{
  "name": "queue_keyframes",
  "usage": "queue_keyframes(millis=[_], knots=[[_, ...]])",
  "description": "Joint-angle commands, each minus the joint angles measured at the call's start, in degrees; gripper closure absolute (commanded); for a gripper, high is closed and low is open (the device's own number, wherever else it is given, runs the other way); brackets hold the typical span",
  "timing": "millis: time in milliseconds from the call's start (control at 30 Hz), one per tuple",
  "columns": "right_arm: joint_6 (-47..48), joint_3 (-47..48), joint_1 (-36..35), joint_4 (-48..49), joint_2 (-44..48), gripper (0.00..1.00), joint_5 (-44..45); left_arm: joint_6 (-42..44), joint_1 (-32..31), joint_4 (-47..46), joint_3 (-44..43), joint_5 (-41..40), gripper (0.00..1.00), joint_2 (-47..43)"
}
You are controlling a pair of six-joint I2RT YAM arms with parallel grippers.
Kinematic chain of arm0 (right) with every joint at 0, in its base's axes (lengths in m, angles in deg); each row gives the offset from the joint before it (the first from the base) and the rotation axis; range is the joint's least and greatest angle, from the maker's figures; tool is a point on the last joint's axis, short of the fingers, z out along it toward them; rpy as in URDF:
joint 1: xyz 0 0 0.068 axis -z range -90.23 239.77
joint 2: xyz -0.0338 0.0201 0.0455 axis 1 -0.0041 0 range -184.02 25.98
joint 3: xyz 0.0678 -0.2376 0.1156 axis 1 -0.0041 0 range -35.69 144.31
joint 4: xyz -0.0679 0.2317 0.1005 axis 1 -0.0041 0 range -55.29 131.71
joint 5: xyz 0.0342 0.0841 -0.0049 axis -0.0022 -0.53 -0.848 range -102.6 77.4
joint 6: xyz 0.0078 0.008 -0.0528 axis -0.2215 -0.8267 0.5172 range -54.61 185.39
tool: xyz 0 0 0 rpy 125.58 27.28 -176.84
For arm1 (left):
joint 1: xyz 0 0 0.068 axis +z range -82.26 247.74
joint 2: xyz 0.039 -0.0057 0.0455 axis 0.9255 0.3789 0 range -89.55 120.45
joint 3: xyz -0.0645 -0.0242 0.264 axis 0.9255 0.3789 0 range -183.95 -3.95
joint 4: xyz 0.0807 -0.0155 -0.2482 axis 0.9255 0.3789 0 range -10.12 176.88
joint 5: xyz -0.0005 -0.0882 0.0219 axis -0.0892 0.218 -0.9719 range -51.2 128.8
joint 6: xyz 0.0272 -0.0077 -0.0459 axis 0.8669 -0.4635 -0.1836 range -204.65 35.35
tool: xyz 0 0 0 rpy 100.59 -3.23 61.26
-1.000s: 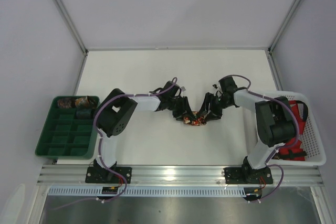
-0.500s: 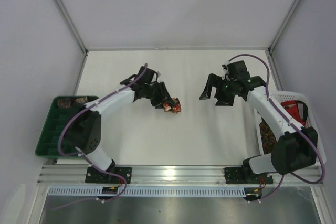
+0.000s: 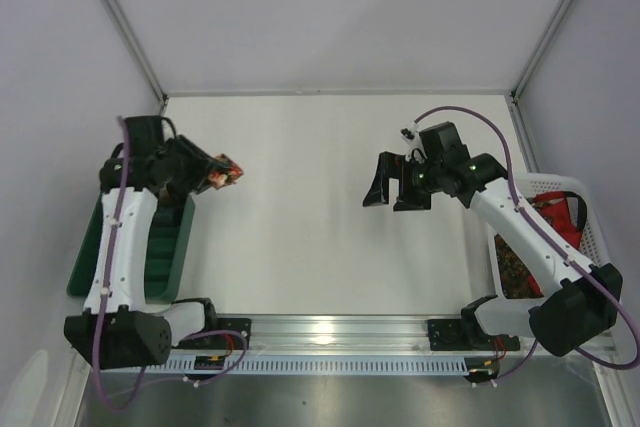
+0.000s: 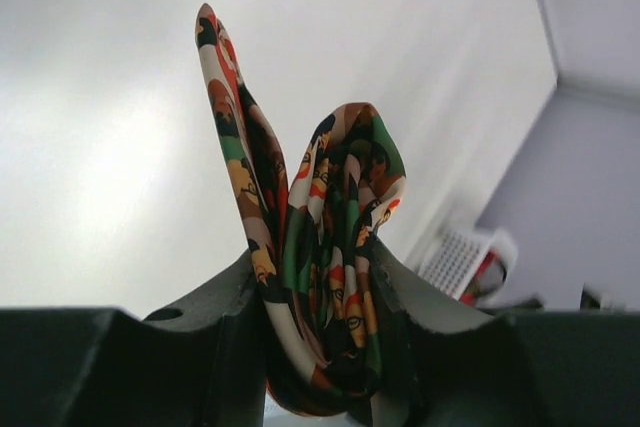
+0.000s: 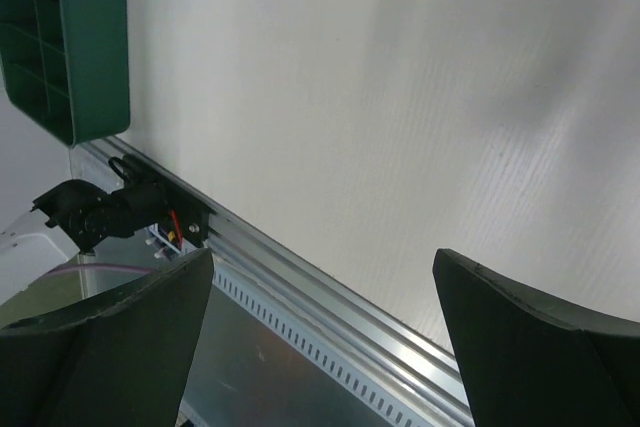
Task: Roll the ties
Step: Place the rolled tie into the container
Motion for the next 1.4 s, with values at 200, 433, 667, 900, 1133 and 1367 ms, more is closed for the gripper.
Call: queue_keyframes(millis=[200,433,667,900,1133,1367], knots=[[1.5,4.5,-6.6,1.4,-1.9,0.00,-5.4,10.6,24.8,20.0,-13.9,-8.7,1.00,0.4],[2.6,3.8,-9.9,2.2,-1.2,0.00,-5.4,16.7,38.8,20.4,-23.1,-4.7,1.00,15.1],[2.8,4.2,-10.1,0.3,-1.8,0.00,-3.1,18.4,39.4,20.8,-33.9,0.7,1.00,26.4],[2.8,4.9,-9.8,-0.9,-4.9,0.00,-2.9,18.1,39.8,16.0,-35.2,3.3,0.99,31.3],[4.3,3.9,-7.0,-0.7,-5.6,0.00,-4.0,19.1,40.9,7.5,-23.6,-1.0,1.00,28.3],[5.0,2.4,-4.2,-0.4,-7.9,0.00,-4.8,16.9,41.1,-1.0,-17.5,1.7,1.00,29.1]])
